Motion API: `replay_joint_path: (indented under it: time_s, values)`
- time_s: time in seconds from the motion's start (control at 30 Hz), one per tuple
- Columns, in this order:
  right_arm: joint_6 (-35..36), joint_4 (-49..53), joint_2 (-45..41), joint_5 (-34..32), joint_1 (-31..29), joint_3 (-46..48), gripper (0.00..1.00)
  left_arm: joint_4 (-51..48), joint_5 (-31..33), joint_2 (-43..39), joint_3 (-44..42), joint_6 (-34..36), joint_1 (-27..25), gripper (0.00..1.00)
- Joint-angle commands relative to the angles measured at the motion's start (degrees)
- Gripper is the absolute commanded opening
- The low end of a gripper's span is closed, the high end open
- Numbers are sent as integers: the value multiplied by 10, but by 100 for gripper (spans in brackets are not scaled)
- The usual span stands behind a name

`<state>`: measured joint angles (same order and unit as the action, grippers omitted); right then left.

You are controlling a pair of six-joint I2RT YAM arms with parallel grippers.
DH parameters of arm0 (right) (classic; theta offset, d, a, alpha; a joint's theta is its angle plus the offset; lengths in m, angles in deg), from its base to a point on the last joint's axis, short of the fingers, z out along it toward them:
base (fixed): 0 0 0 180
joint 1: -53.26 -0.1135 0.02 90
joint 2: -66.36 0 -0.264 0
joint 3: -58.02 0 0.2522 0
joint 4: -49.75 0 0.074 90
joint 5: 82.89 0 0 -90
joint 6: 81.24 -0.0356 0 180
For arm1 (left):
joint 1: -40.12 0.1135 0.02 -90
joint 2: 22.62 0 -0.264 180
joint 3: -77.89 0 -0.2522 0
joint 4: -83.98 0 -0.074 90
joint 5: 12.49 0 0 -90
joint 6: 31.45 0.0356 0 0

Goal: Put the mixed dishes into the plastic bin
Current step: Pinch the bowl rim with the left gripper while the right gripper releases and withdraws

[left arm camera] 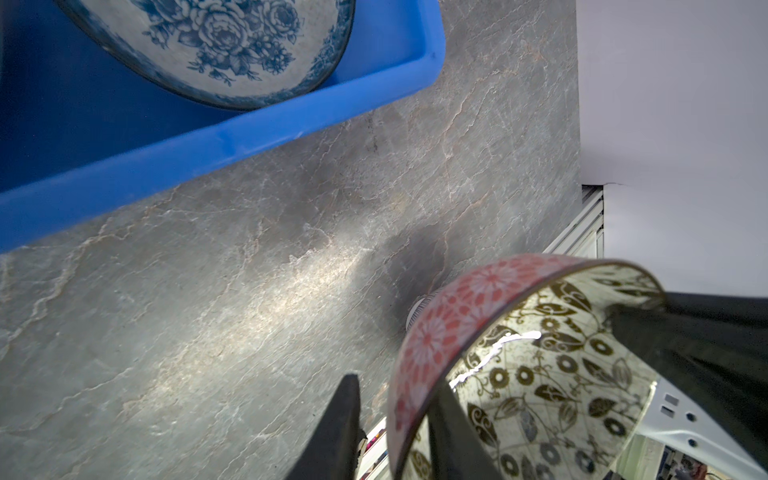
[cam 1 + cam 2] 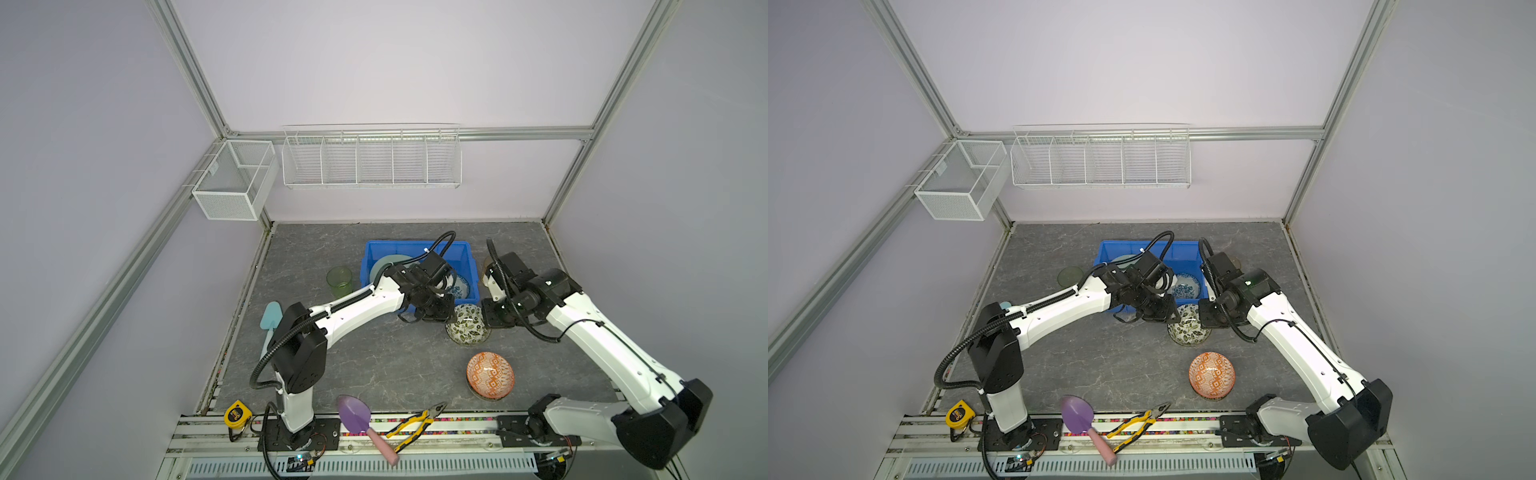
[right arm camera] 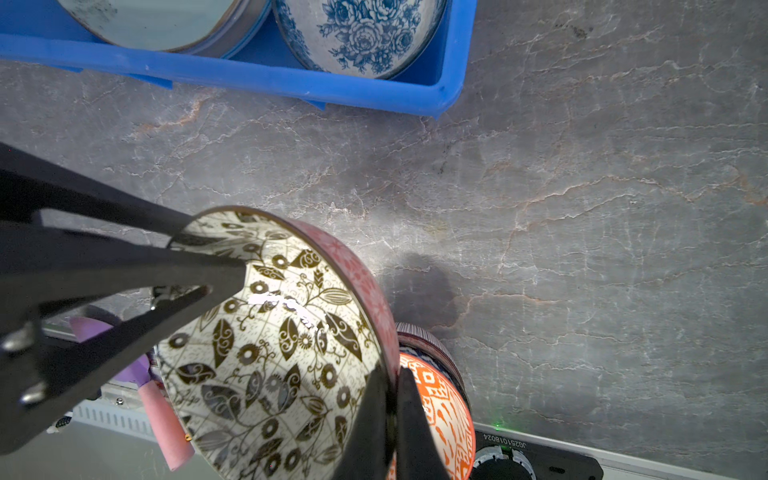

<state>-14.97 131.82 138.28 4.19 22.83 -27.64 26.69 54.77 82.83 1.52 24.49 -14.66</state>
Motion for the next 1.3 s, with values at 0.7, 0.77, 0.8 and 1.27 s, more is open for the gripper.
replay_joint_path:
  time_s: [0.7, 0.77, 0.8, 1.27]
  values:
    - [-3, -10, -54, 24, 1, -27, 20, -46, 27, 24, 56, 31, -2, 0]
    - [-3, -6, -66, 29, 6, -30, 23, -52, 30, 29, 65, 35, 1, 0]
    - [-3, -5, -72, 35, 9, -32, 25, -55, 30, 31, 70, 38, 2, 0]
    - [13, 1, -176, 153, 39, 0, 61, -97, 43, 76, 176, 75, 70, 0]
